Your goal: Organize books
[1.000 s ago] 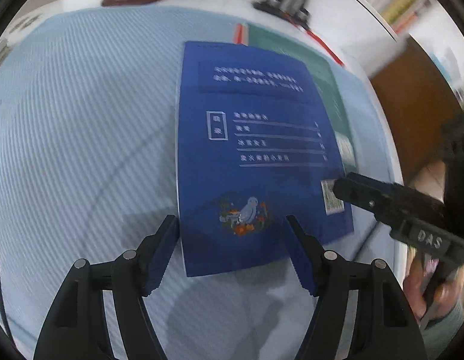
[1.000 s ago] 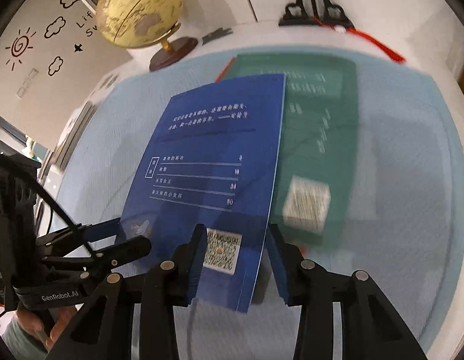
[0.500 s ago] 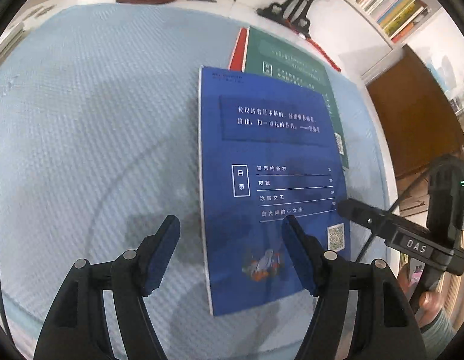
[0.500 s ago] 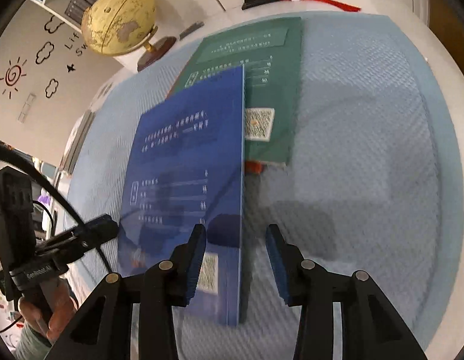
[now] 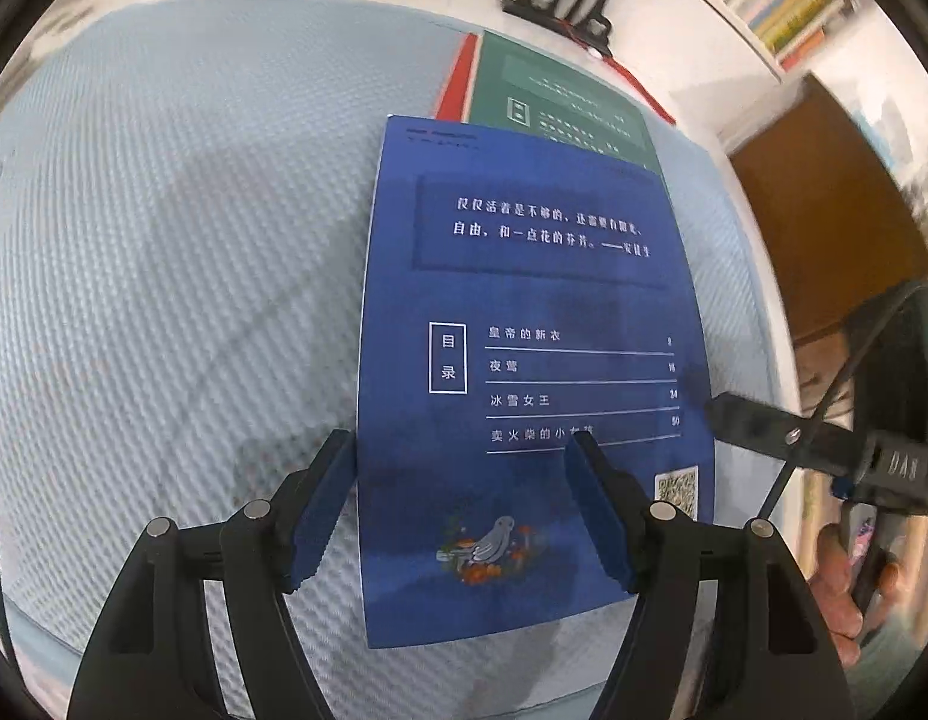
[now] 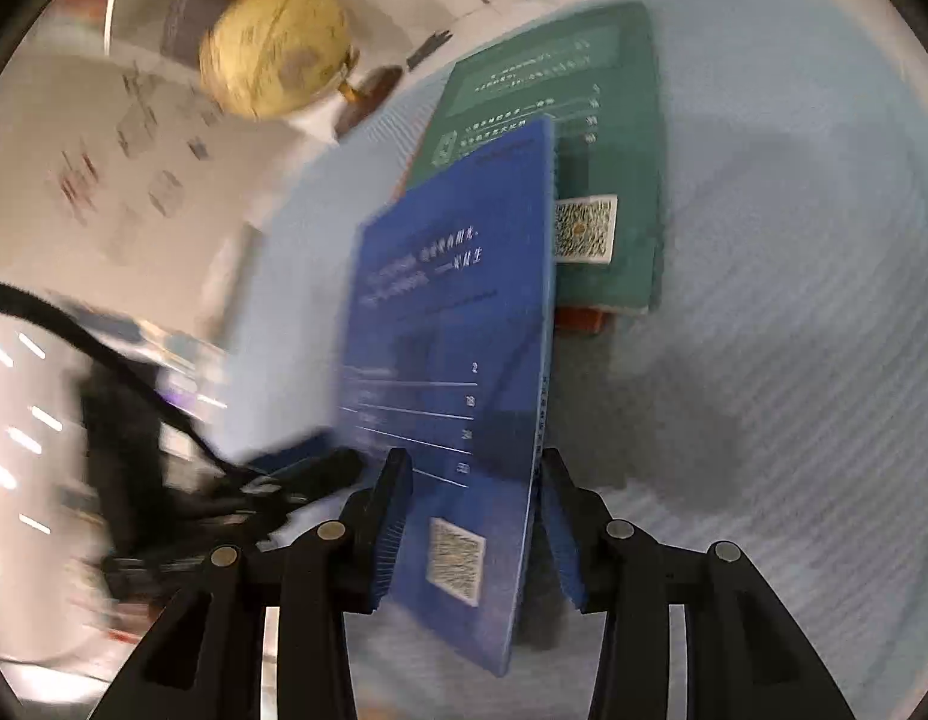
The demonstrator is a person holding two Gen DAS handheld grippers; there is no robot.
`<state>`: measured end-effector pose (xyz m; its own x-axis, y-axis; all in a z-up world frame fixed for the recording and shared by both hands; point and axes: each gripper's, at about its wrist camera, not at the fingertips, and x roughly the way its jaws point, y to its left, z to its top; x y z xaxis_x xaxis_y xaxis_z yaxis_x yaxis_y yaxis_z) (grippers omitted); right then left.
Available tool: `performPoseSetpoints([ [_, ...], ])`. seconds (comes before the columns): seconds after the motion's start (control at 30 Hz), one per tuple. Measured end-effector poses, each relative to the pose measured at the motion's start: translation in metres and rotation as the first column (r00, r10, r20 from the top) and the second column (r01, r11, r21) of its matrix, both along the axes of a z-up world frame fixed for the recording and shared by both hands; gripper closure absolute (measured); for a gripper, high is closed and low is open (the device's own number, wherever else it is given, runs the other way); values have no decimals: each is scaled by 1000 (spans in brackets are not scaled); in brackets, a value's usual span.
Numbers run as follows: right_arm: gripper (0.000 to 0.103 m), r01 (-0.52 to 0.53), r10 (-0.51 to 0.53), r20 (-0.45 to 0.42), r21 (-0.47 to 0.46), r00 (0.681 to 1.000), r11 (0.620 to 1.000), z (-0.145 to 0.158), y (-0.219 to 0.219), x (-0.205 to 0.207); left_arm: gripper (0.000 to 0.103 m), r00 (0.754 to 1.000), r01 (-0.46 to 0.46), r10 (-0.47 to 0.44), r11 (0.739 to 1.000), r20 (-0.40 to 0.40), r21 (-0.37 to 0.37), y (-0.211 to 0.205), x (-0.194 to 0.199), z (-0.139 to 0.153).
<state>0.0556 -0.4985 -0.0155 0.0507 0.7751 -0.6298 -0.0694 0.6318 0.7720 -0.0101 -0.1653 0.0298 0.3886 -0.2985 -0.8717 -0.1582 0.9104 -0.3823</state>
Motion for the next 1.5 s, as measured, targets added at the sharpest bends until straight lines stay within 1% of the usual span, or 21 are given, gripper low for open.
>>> performPoseSetpoints([
  [0.07,60,46,-39,-86,82,996,996,-16,-7,4,34,1000,14,-14,1000,1,-11,2,0,0],
  [0.17,60,29,-25,-69,58,997,998,-16,0,4,34,999,35,-35,999,-4,1,0,1,0],
  [0.2,60,18,-14,-62,74,998,997,-12,4,3,34,999,40,-40,999,-6,0,-2,5,-1],
  [0.27,60,8,1,-54,163,999,987,3,10,1,33,999,45,-45,999,-7,-14,-2,9,-1],
  [0.3,61,-4,9,-25,181,1000,983,17,15,1,33,999,49,-50,998,-8,-28,0,8,0],
  [0.43,61,-82,70,82,155,994,984,60,47,0,33,1000,20,-20,999,8,-35,13,0,12],
  [0.57,61,-167,144,158,144,977,975,92,92,0,33,997,-63,63,998,36,-15,45,-27,30],
  [0.67,61,-234,206,214,114,955,965,110,136,-2,33,981,-181,180,984,73,-2,89,-60,46],
  [0.73,61,-269,235,212,150,949,951,111,164,-1,33,961,-263,260,965,90,20,117,-80,55],
  [0.8,61,-295,265,187,157,946,943,103,190,-1,33,933,-353,345,933,102,75,146,-101,62],
  [0.9,61,-315,291,152,177,945,932,90,208,-13,33,907,-419,411,899,90,128,175,-118,64],
  [0.97,60,-303,285,140,129,948,944,80,211,-21,33,903,-429,421,894,84,130,184,-123,62],
  [1.0,55,-294,279,135,106,951,950,75,213,-21,33,908,-419,412,898,79,131,186,-121,60],
  [1.07,53,-254,250,119,22,961,967,59,211,-26,33,922,-387,381,913,69,131,184,-109,54],
  [1.1,53,-235,240,111,-51,965,971,48,212,-28,33,933,-361,356,923,62,134,182,-105,49],
  [1.17,53,-205,220,104,-134,970,970,33,211,-30,33,951,-310,306,940,49,144,177,-90,37],
  [1.23,53,-161,180,81,-202,980,966,17,212,-32,34,963,-268,268,954,15,138,178,-66,20],
  [1.3,53,-124,147,86,-235,985,964,8,208,-34,34,971,-234,238,964,-13,126,179,-53,7],
  [1.37,59,-91,131,118,-292,984,952,2,216,-36,34,979,-195,201,972,-31,132,177,-42,-2],
  [1.4,69,-85,130,128,-309,983,947,0,209,-37,34,985,-161,167,979,-39,127,174,-39,-6],
  [1.5,73,-57,128,160,-385,979,921,-9,227,-41,34,997,-73,78,987,-28,145,166,-35,-7],
])
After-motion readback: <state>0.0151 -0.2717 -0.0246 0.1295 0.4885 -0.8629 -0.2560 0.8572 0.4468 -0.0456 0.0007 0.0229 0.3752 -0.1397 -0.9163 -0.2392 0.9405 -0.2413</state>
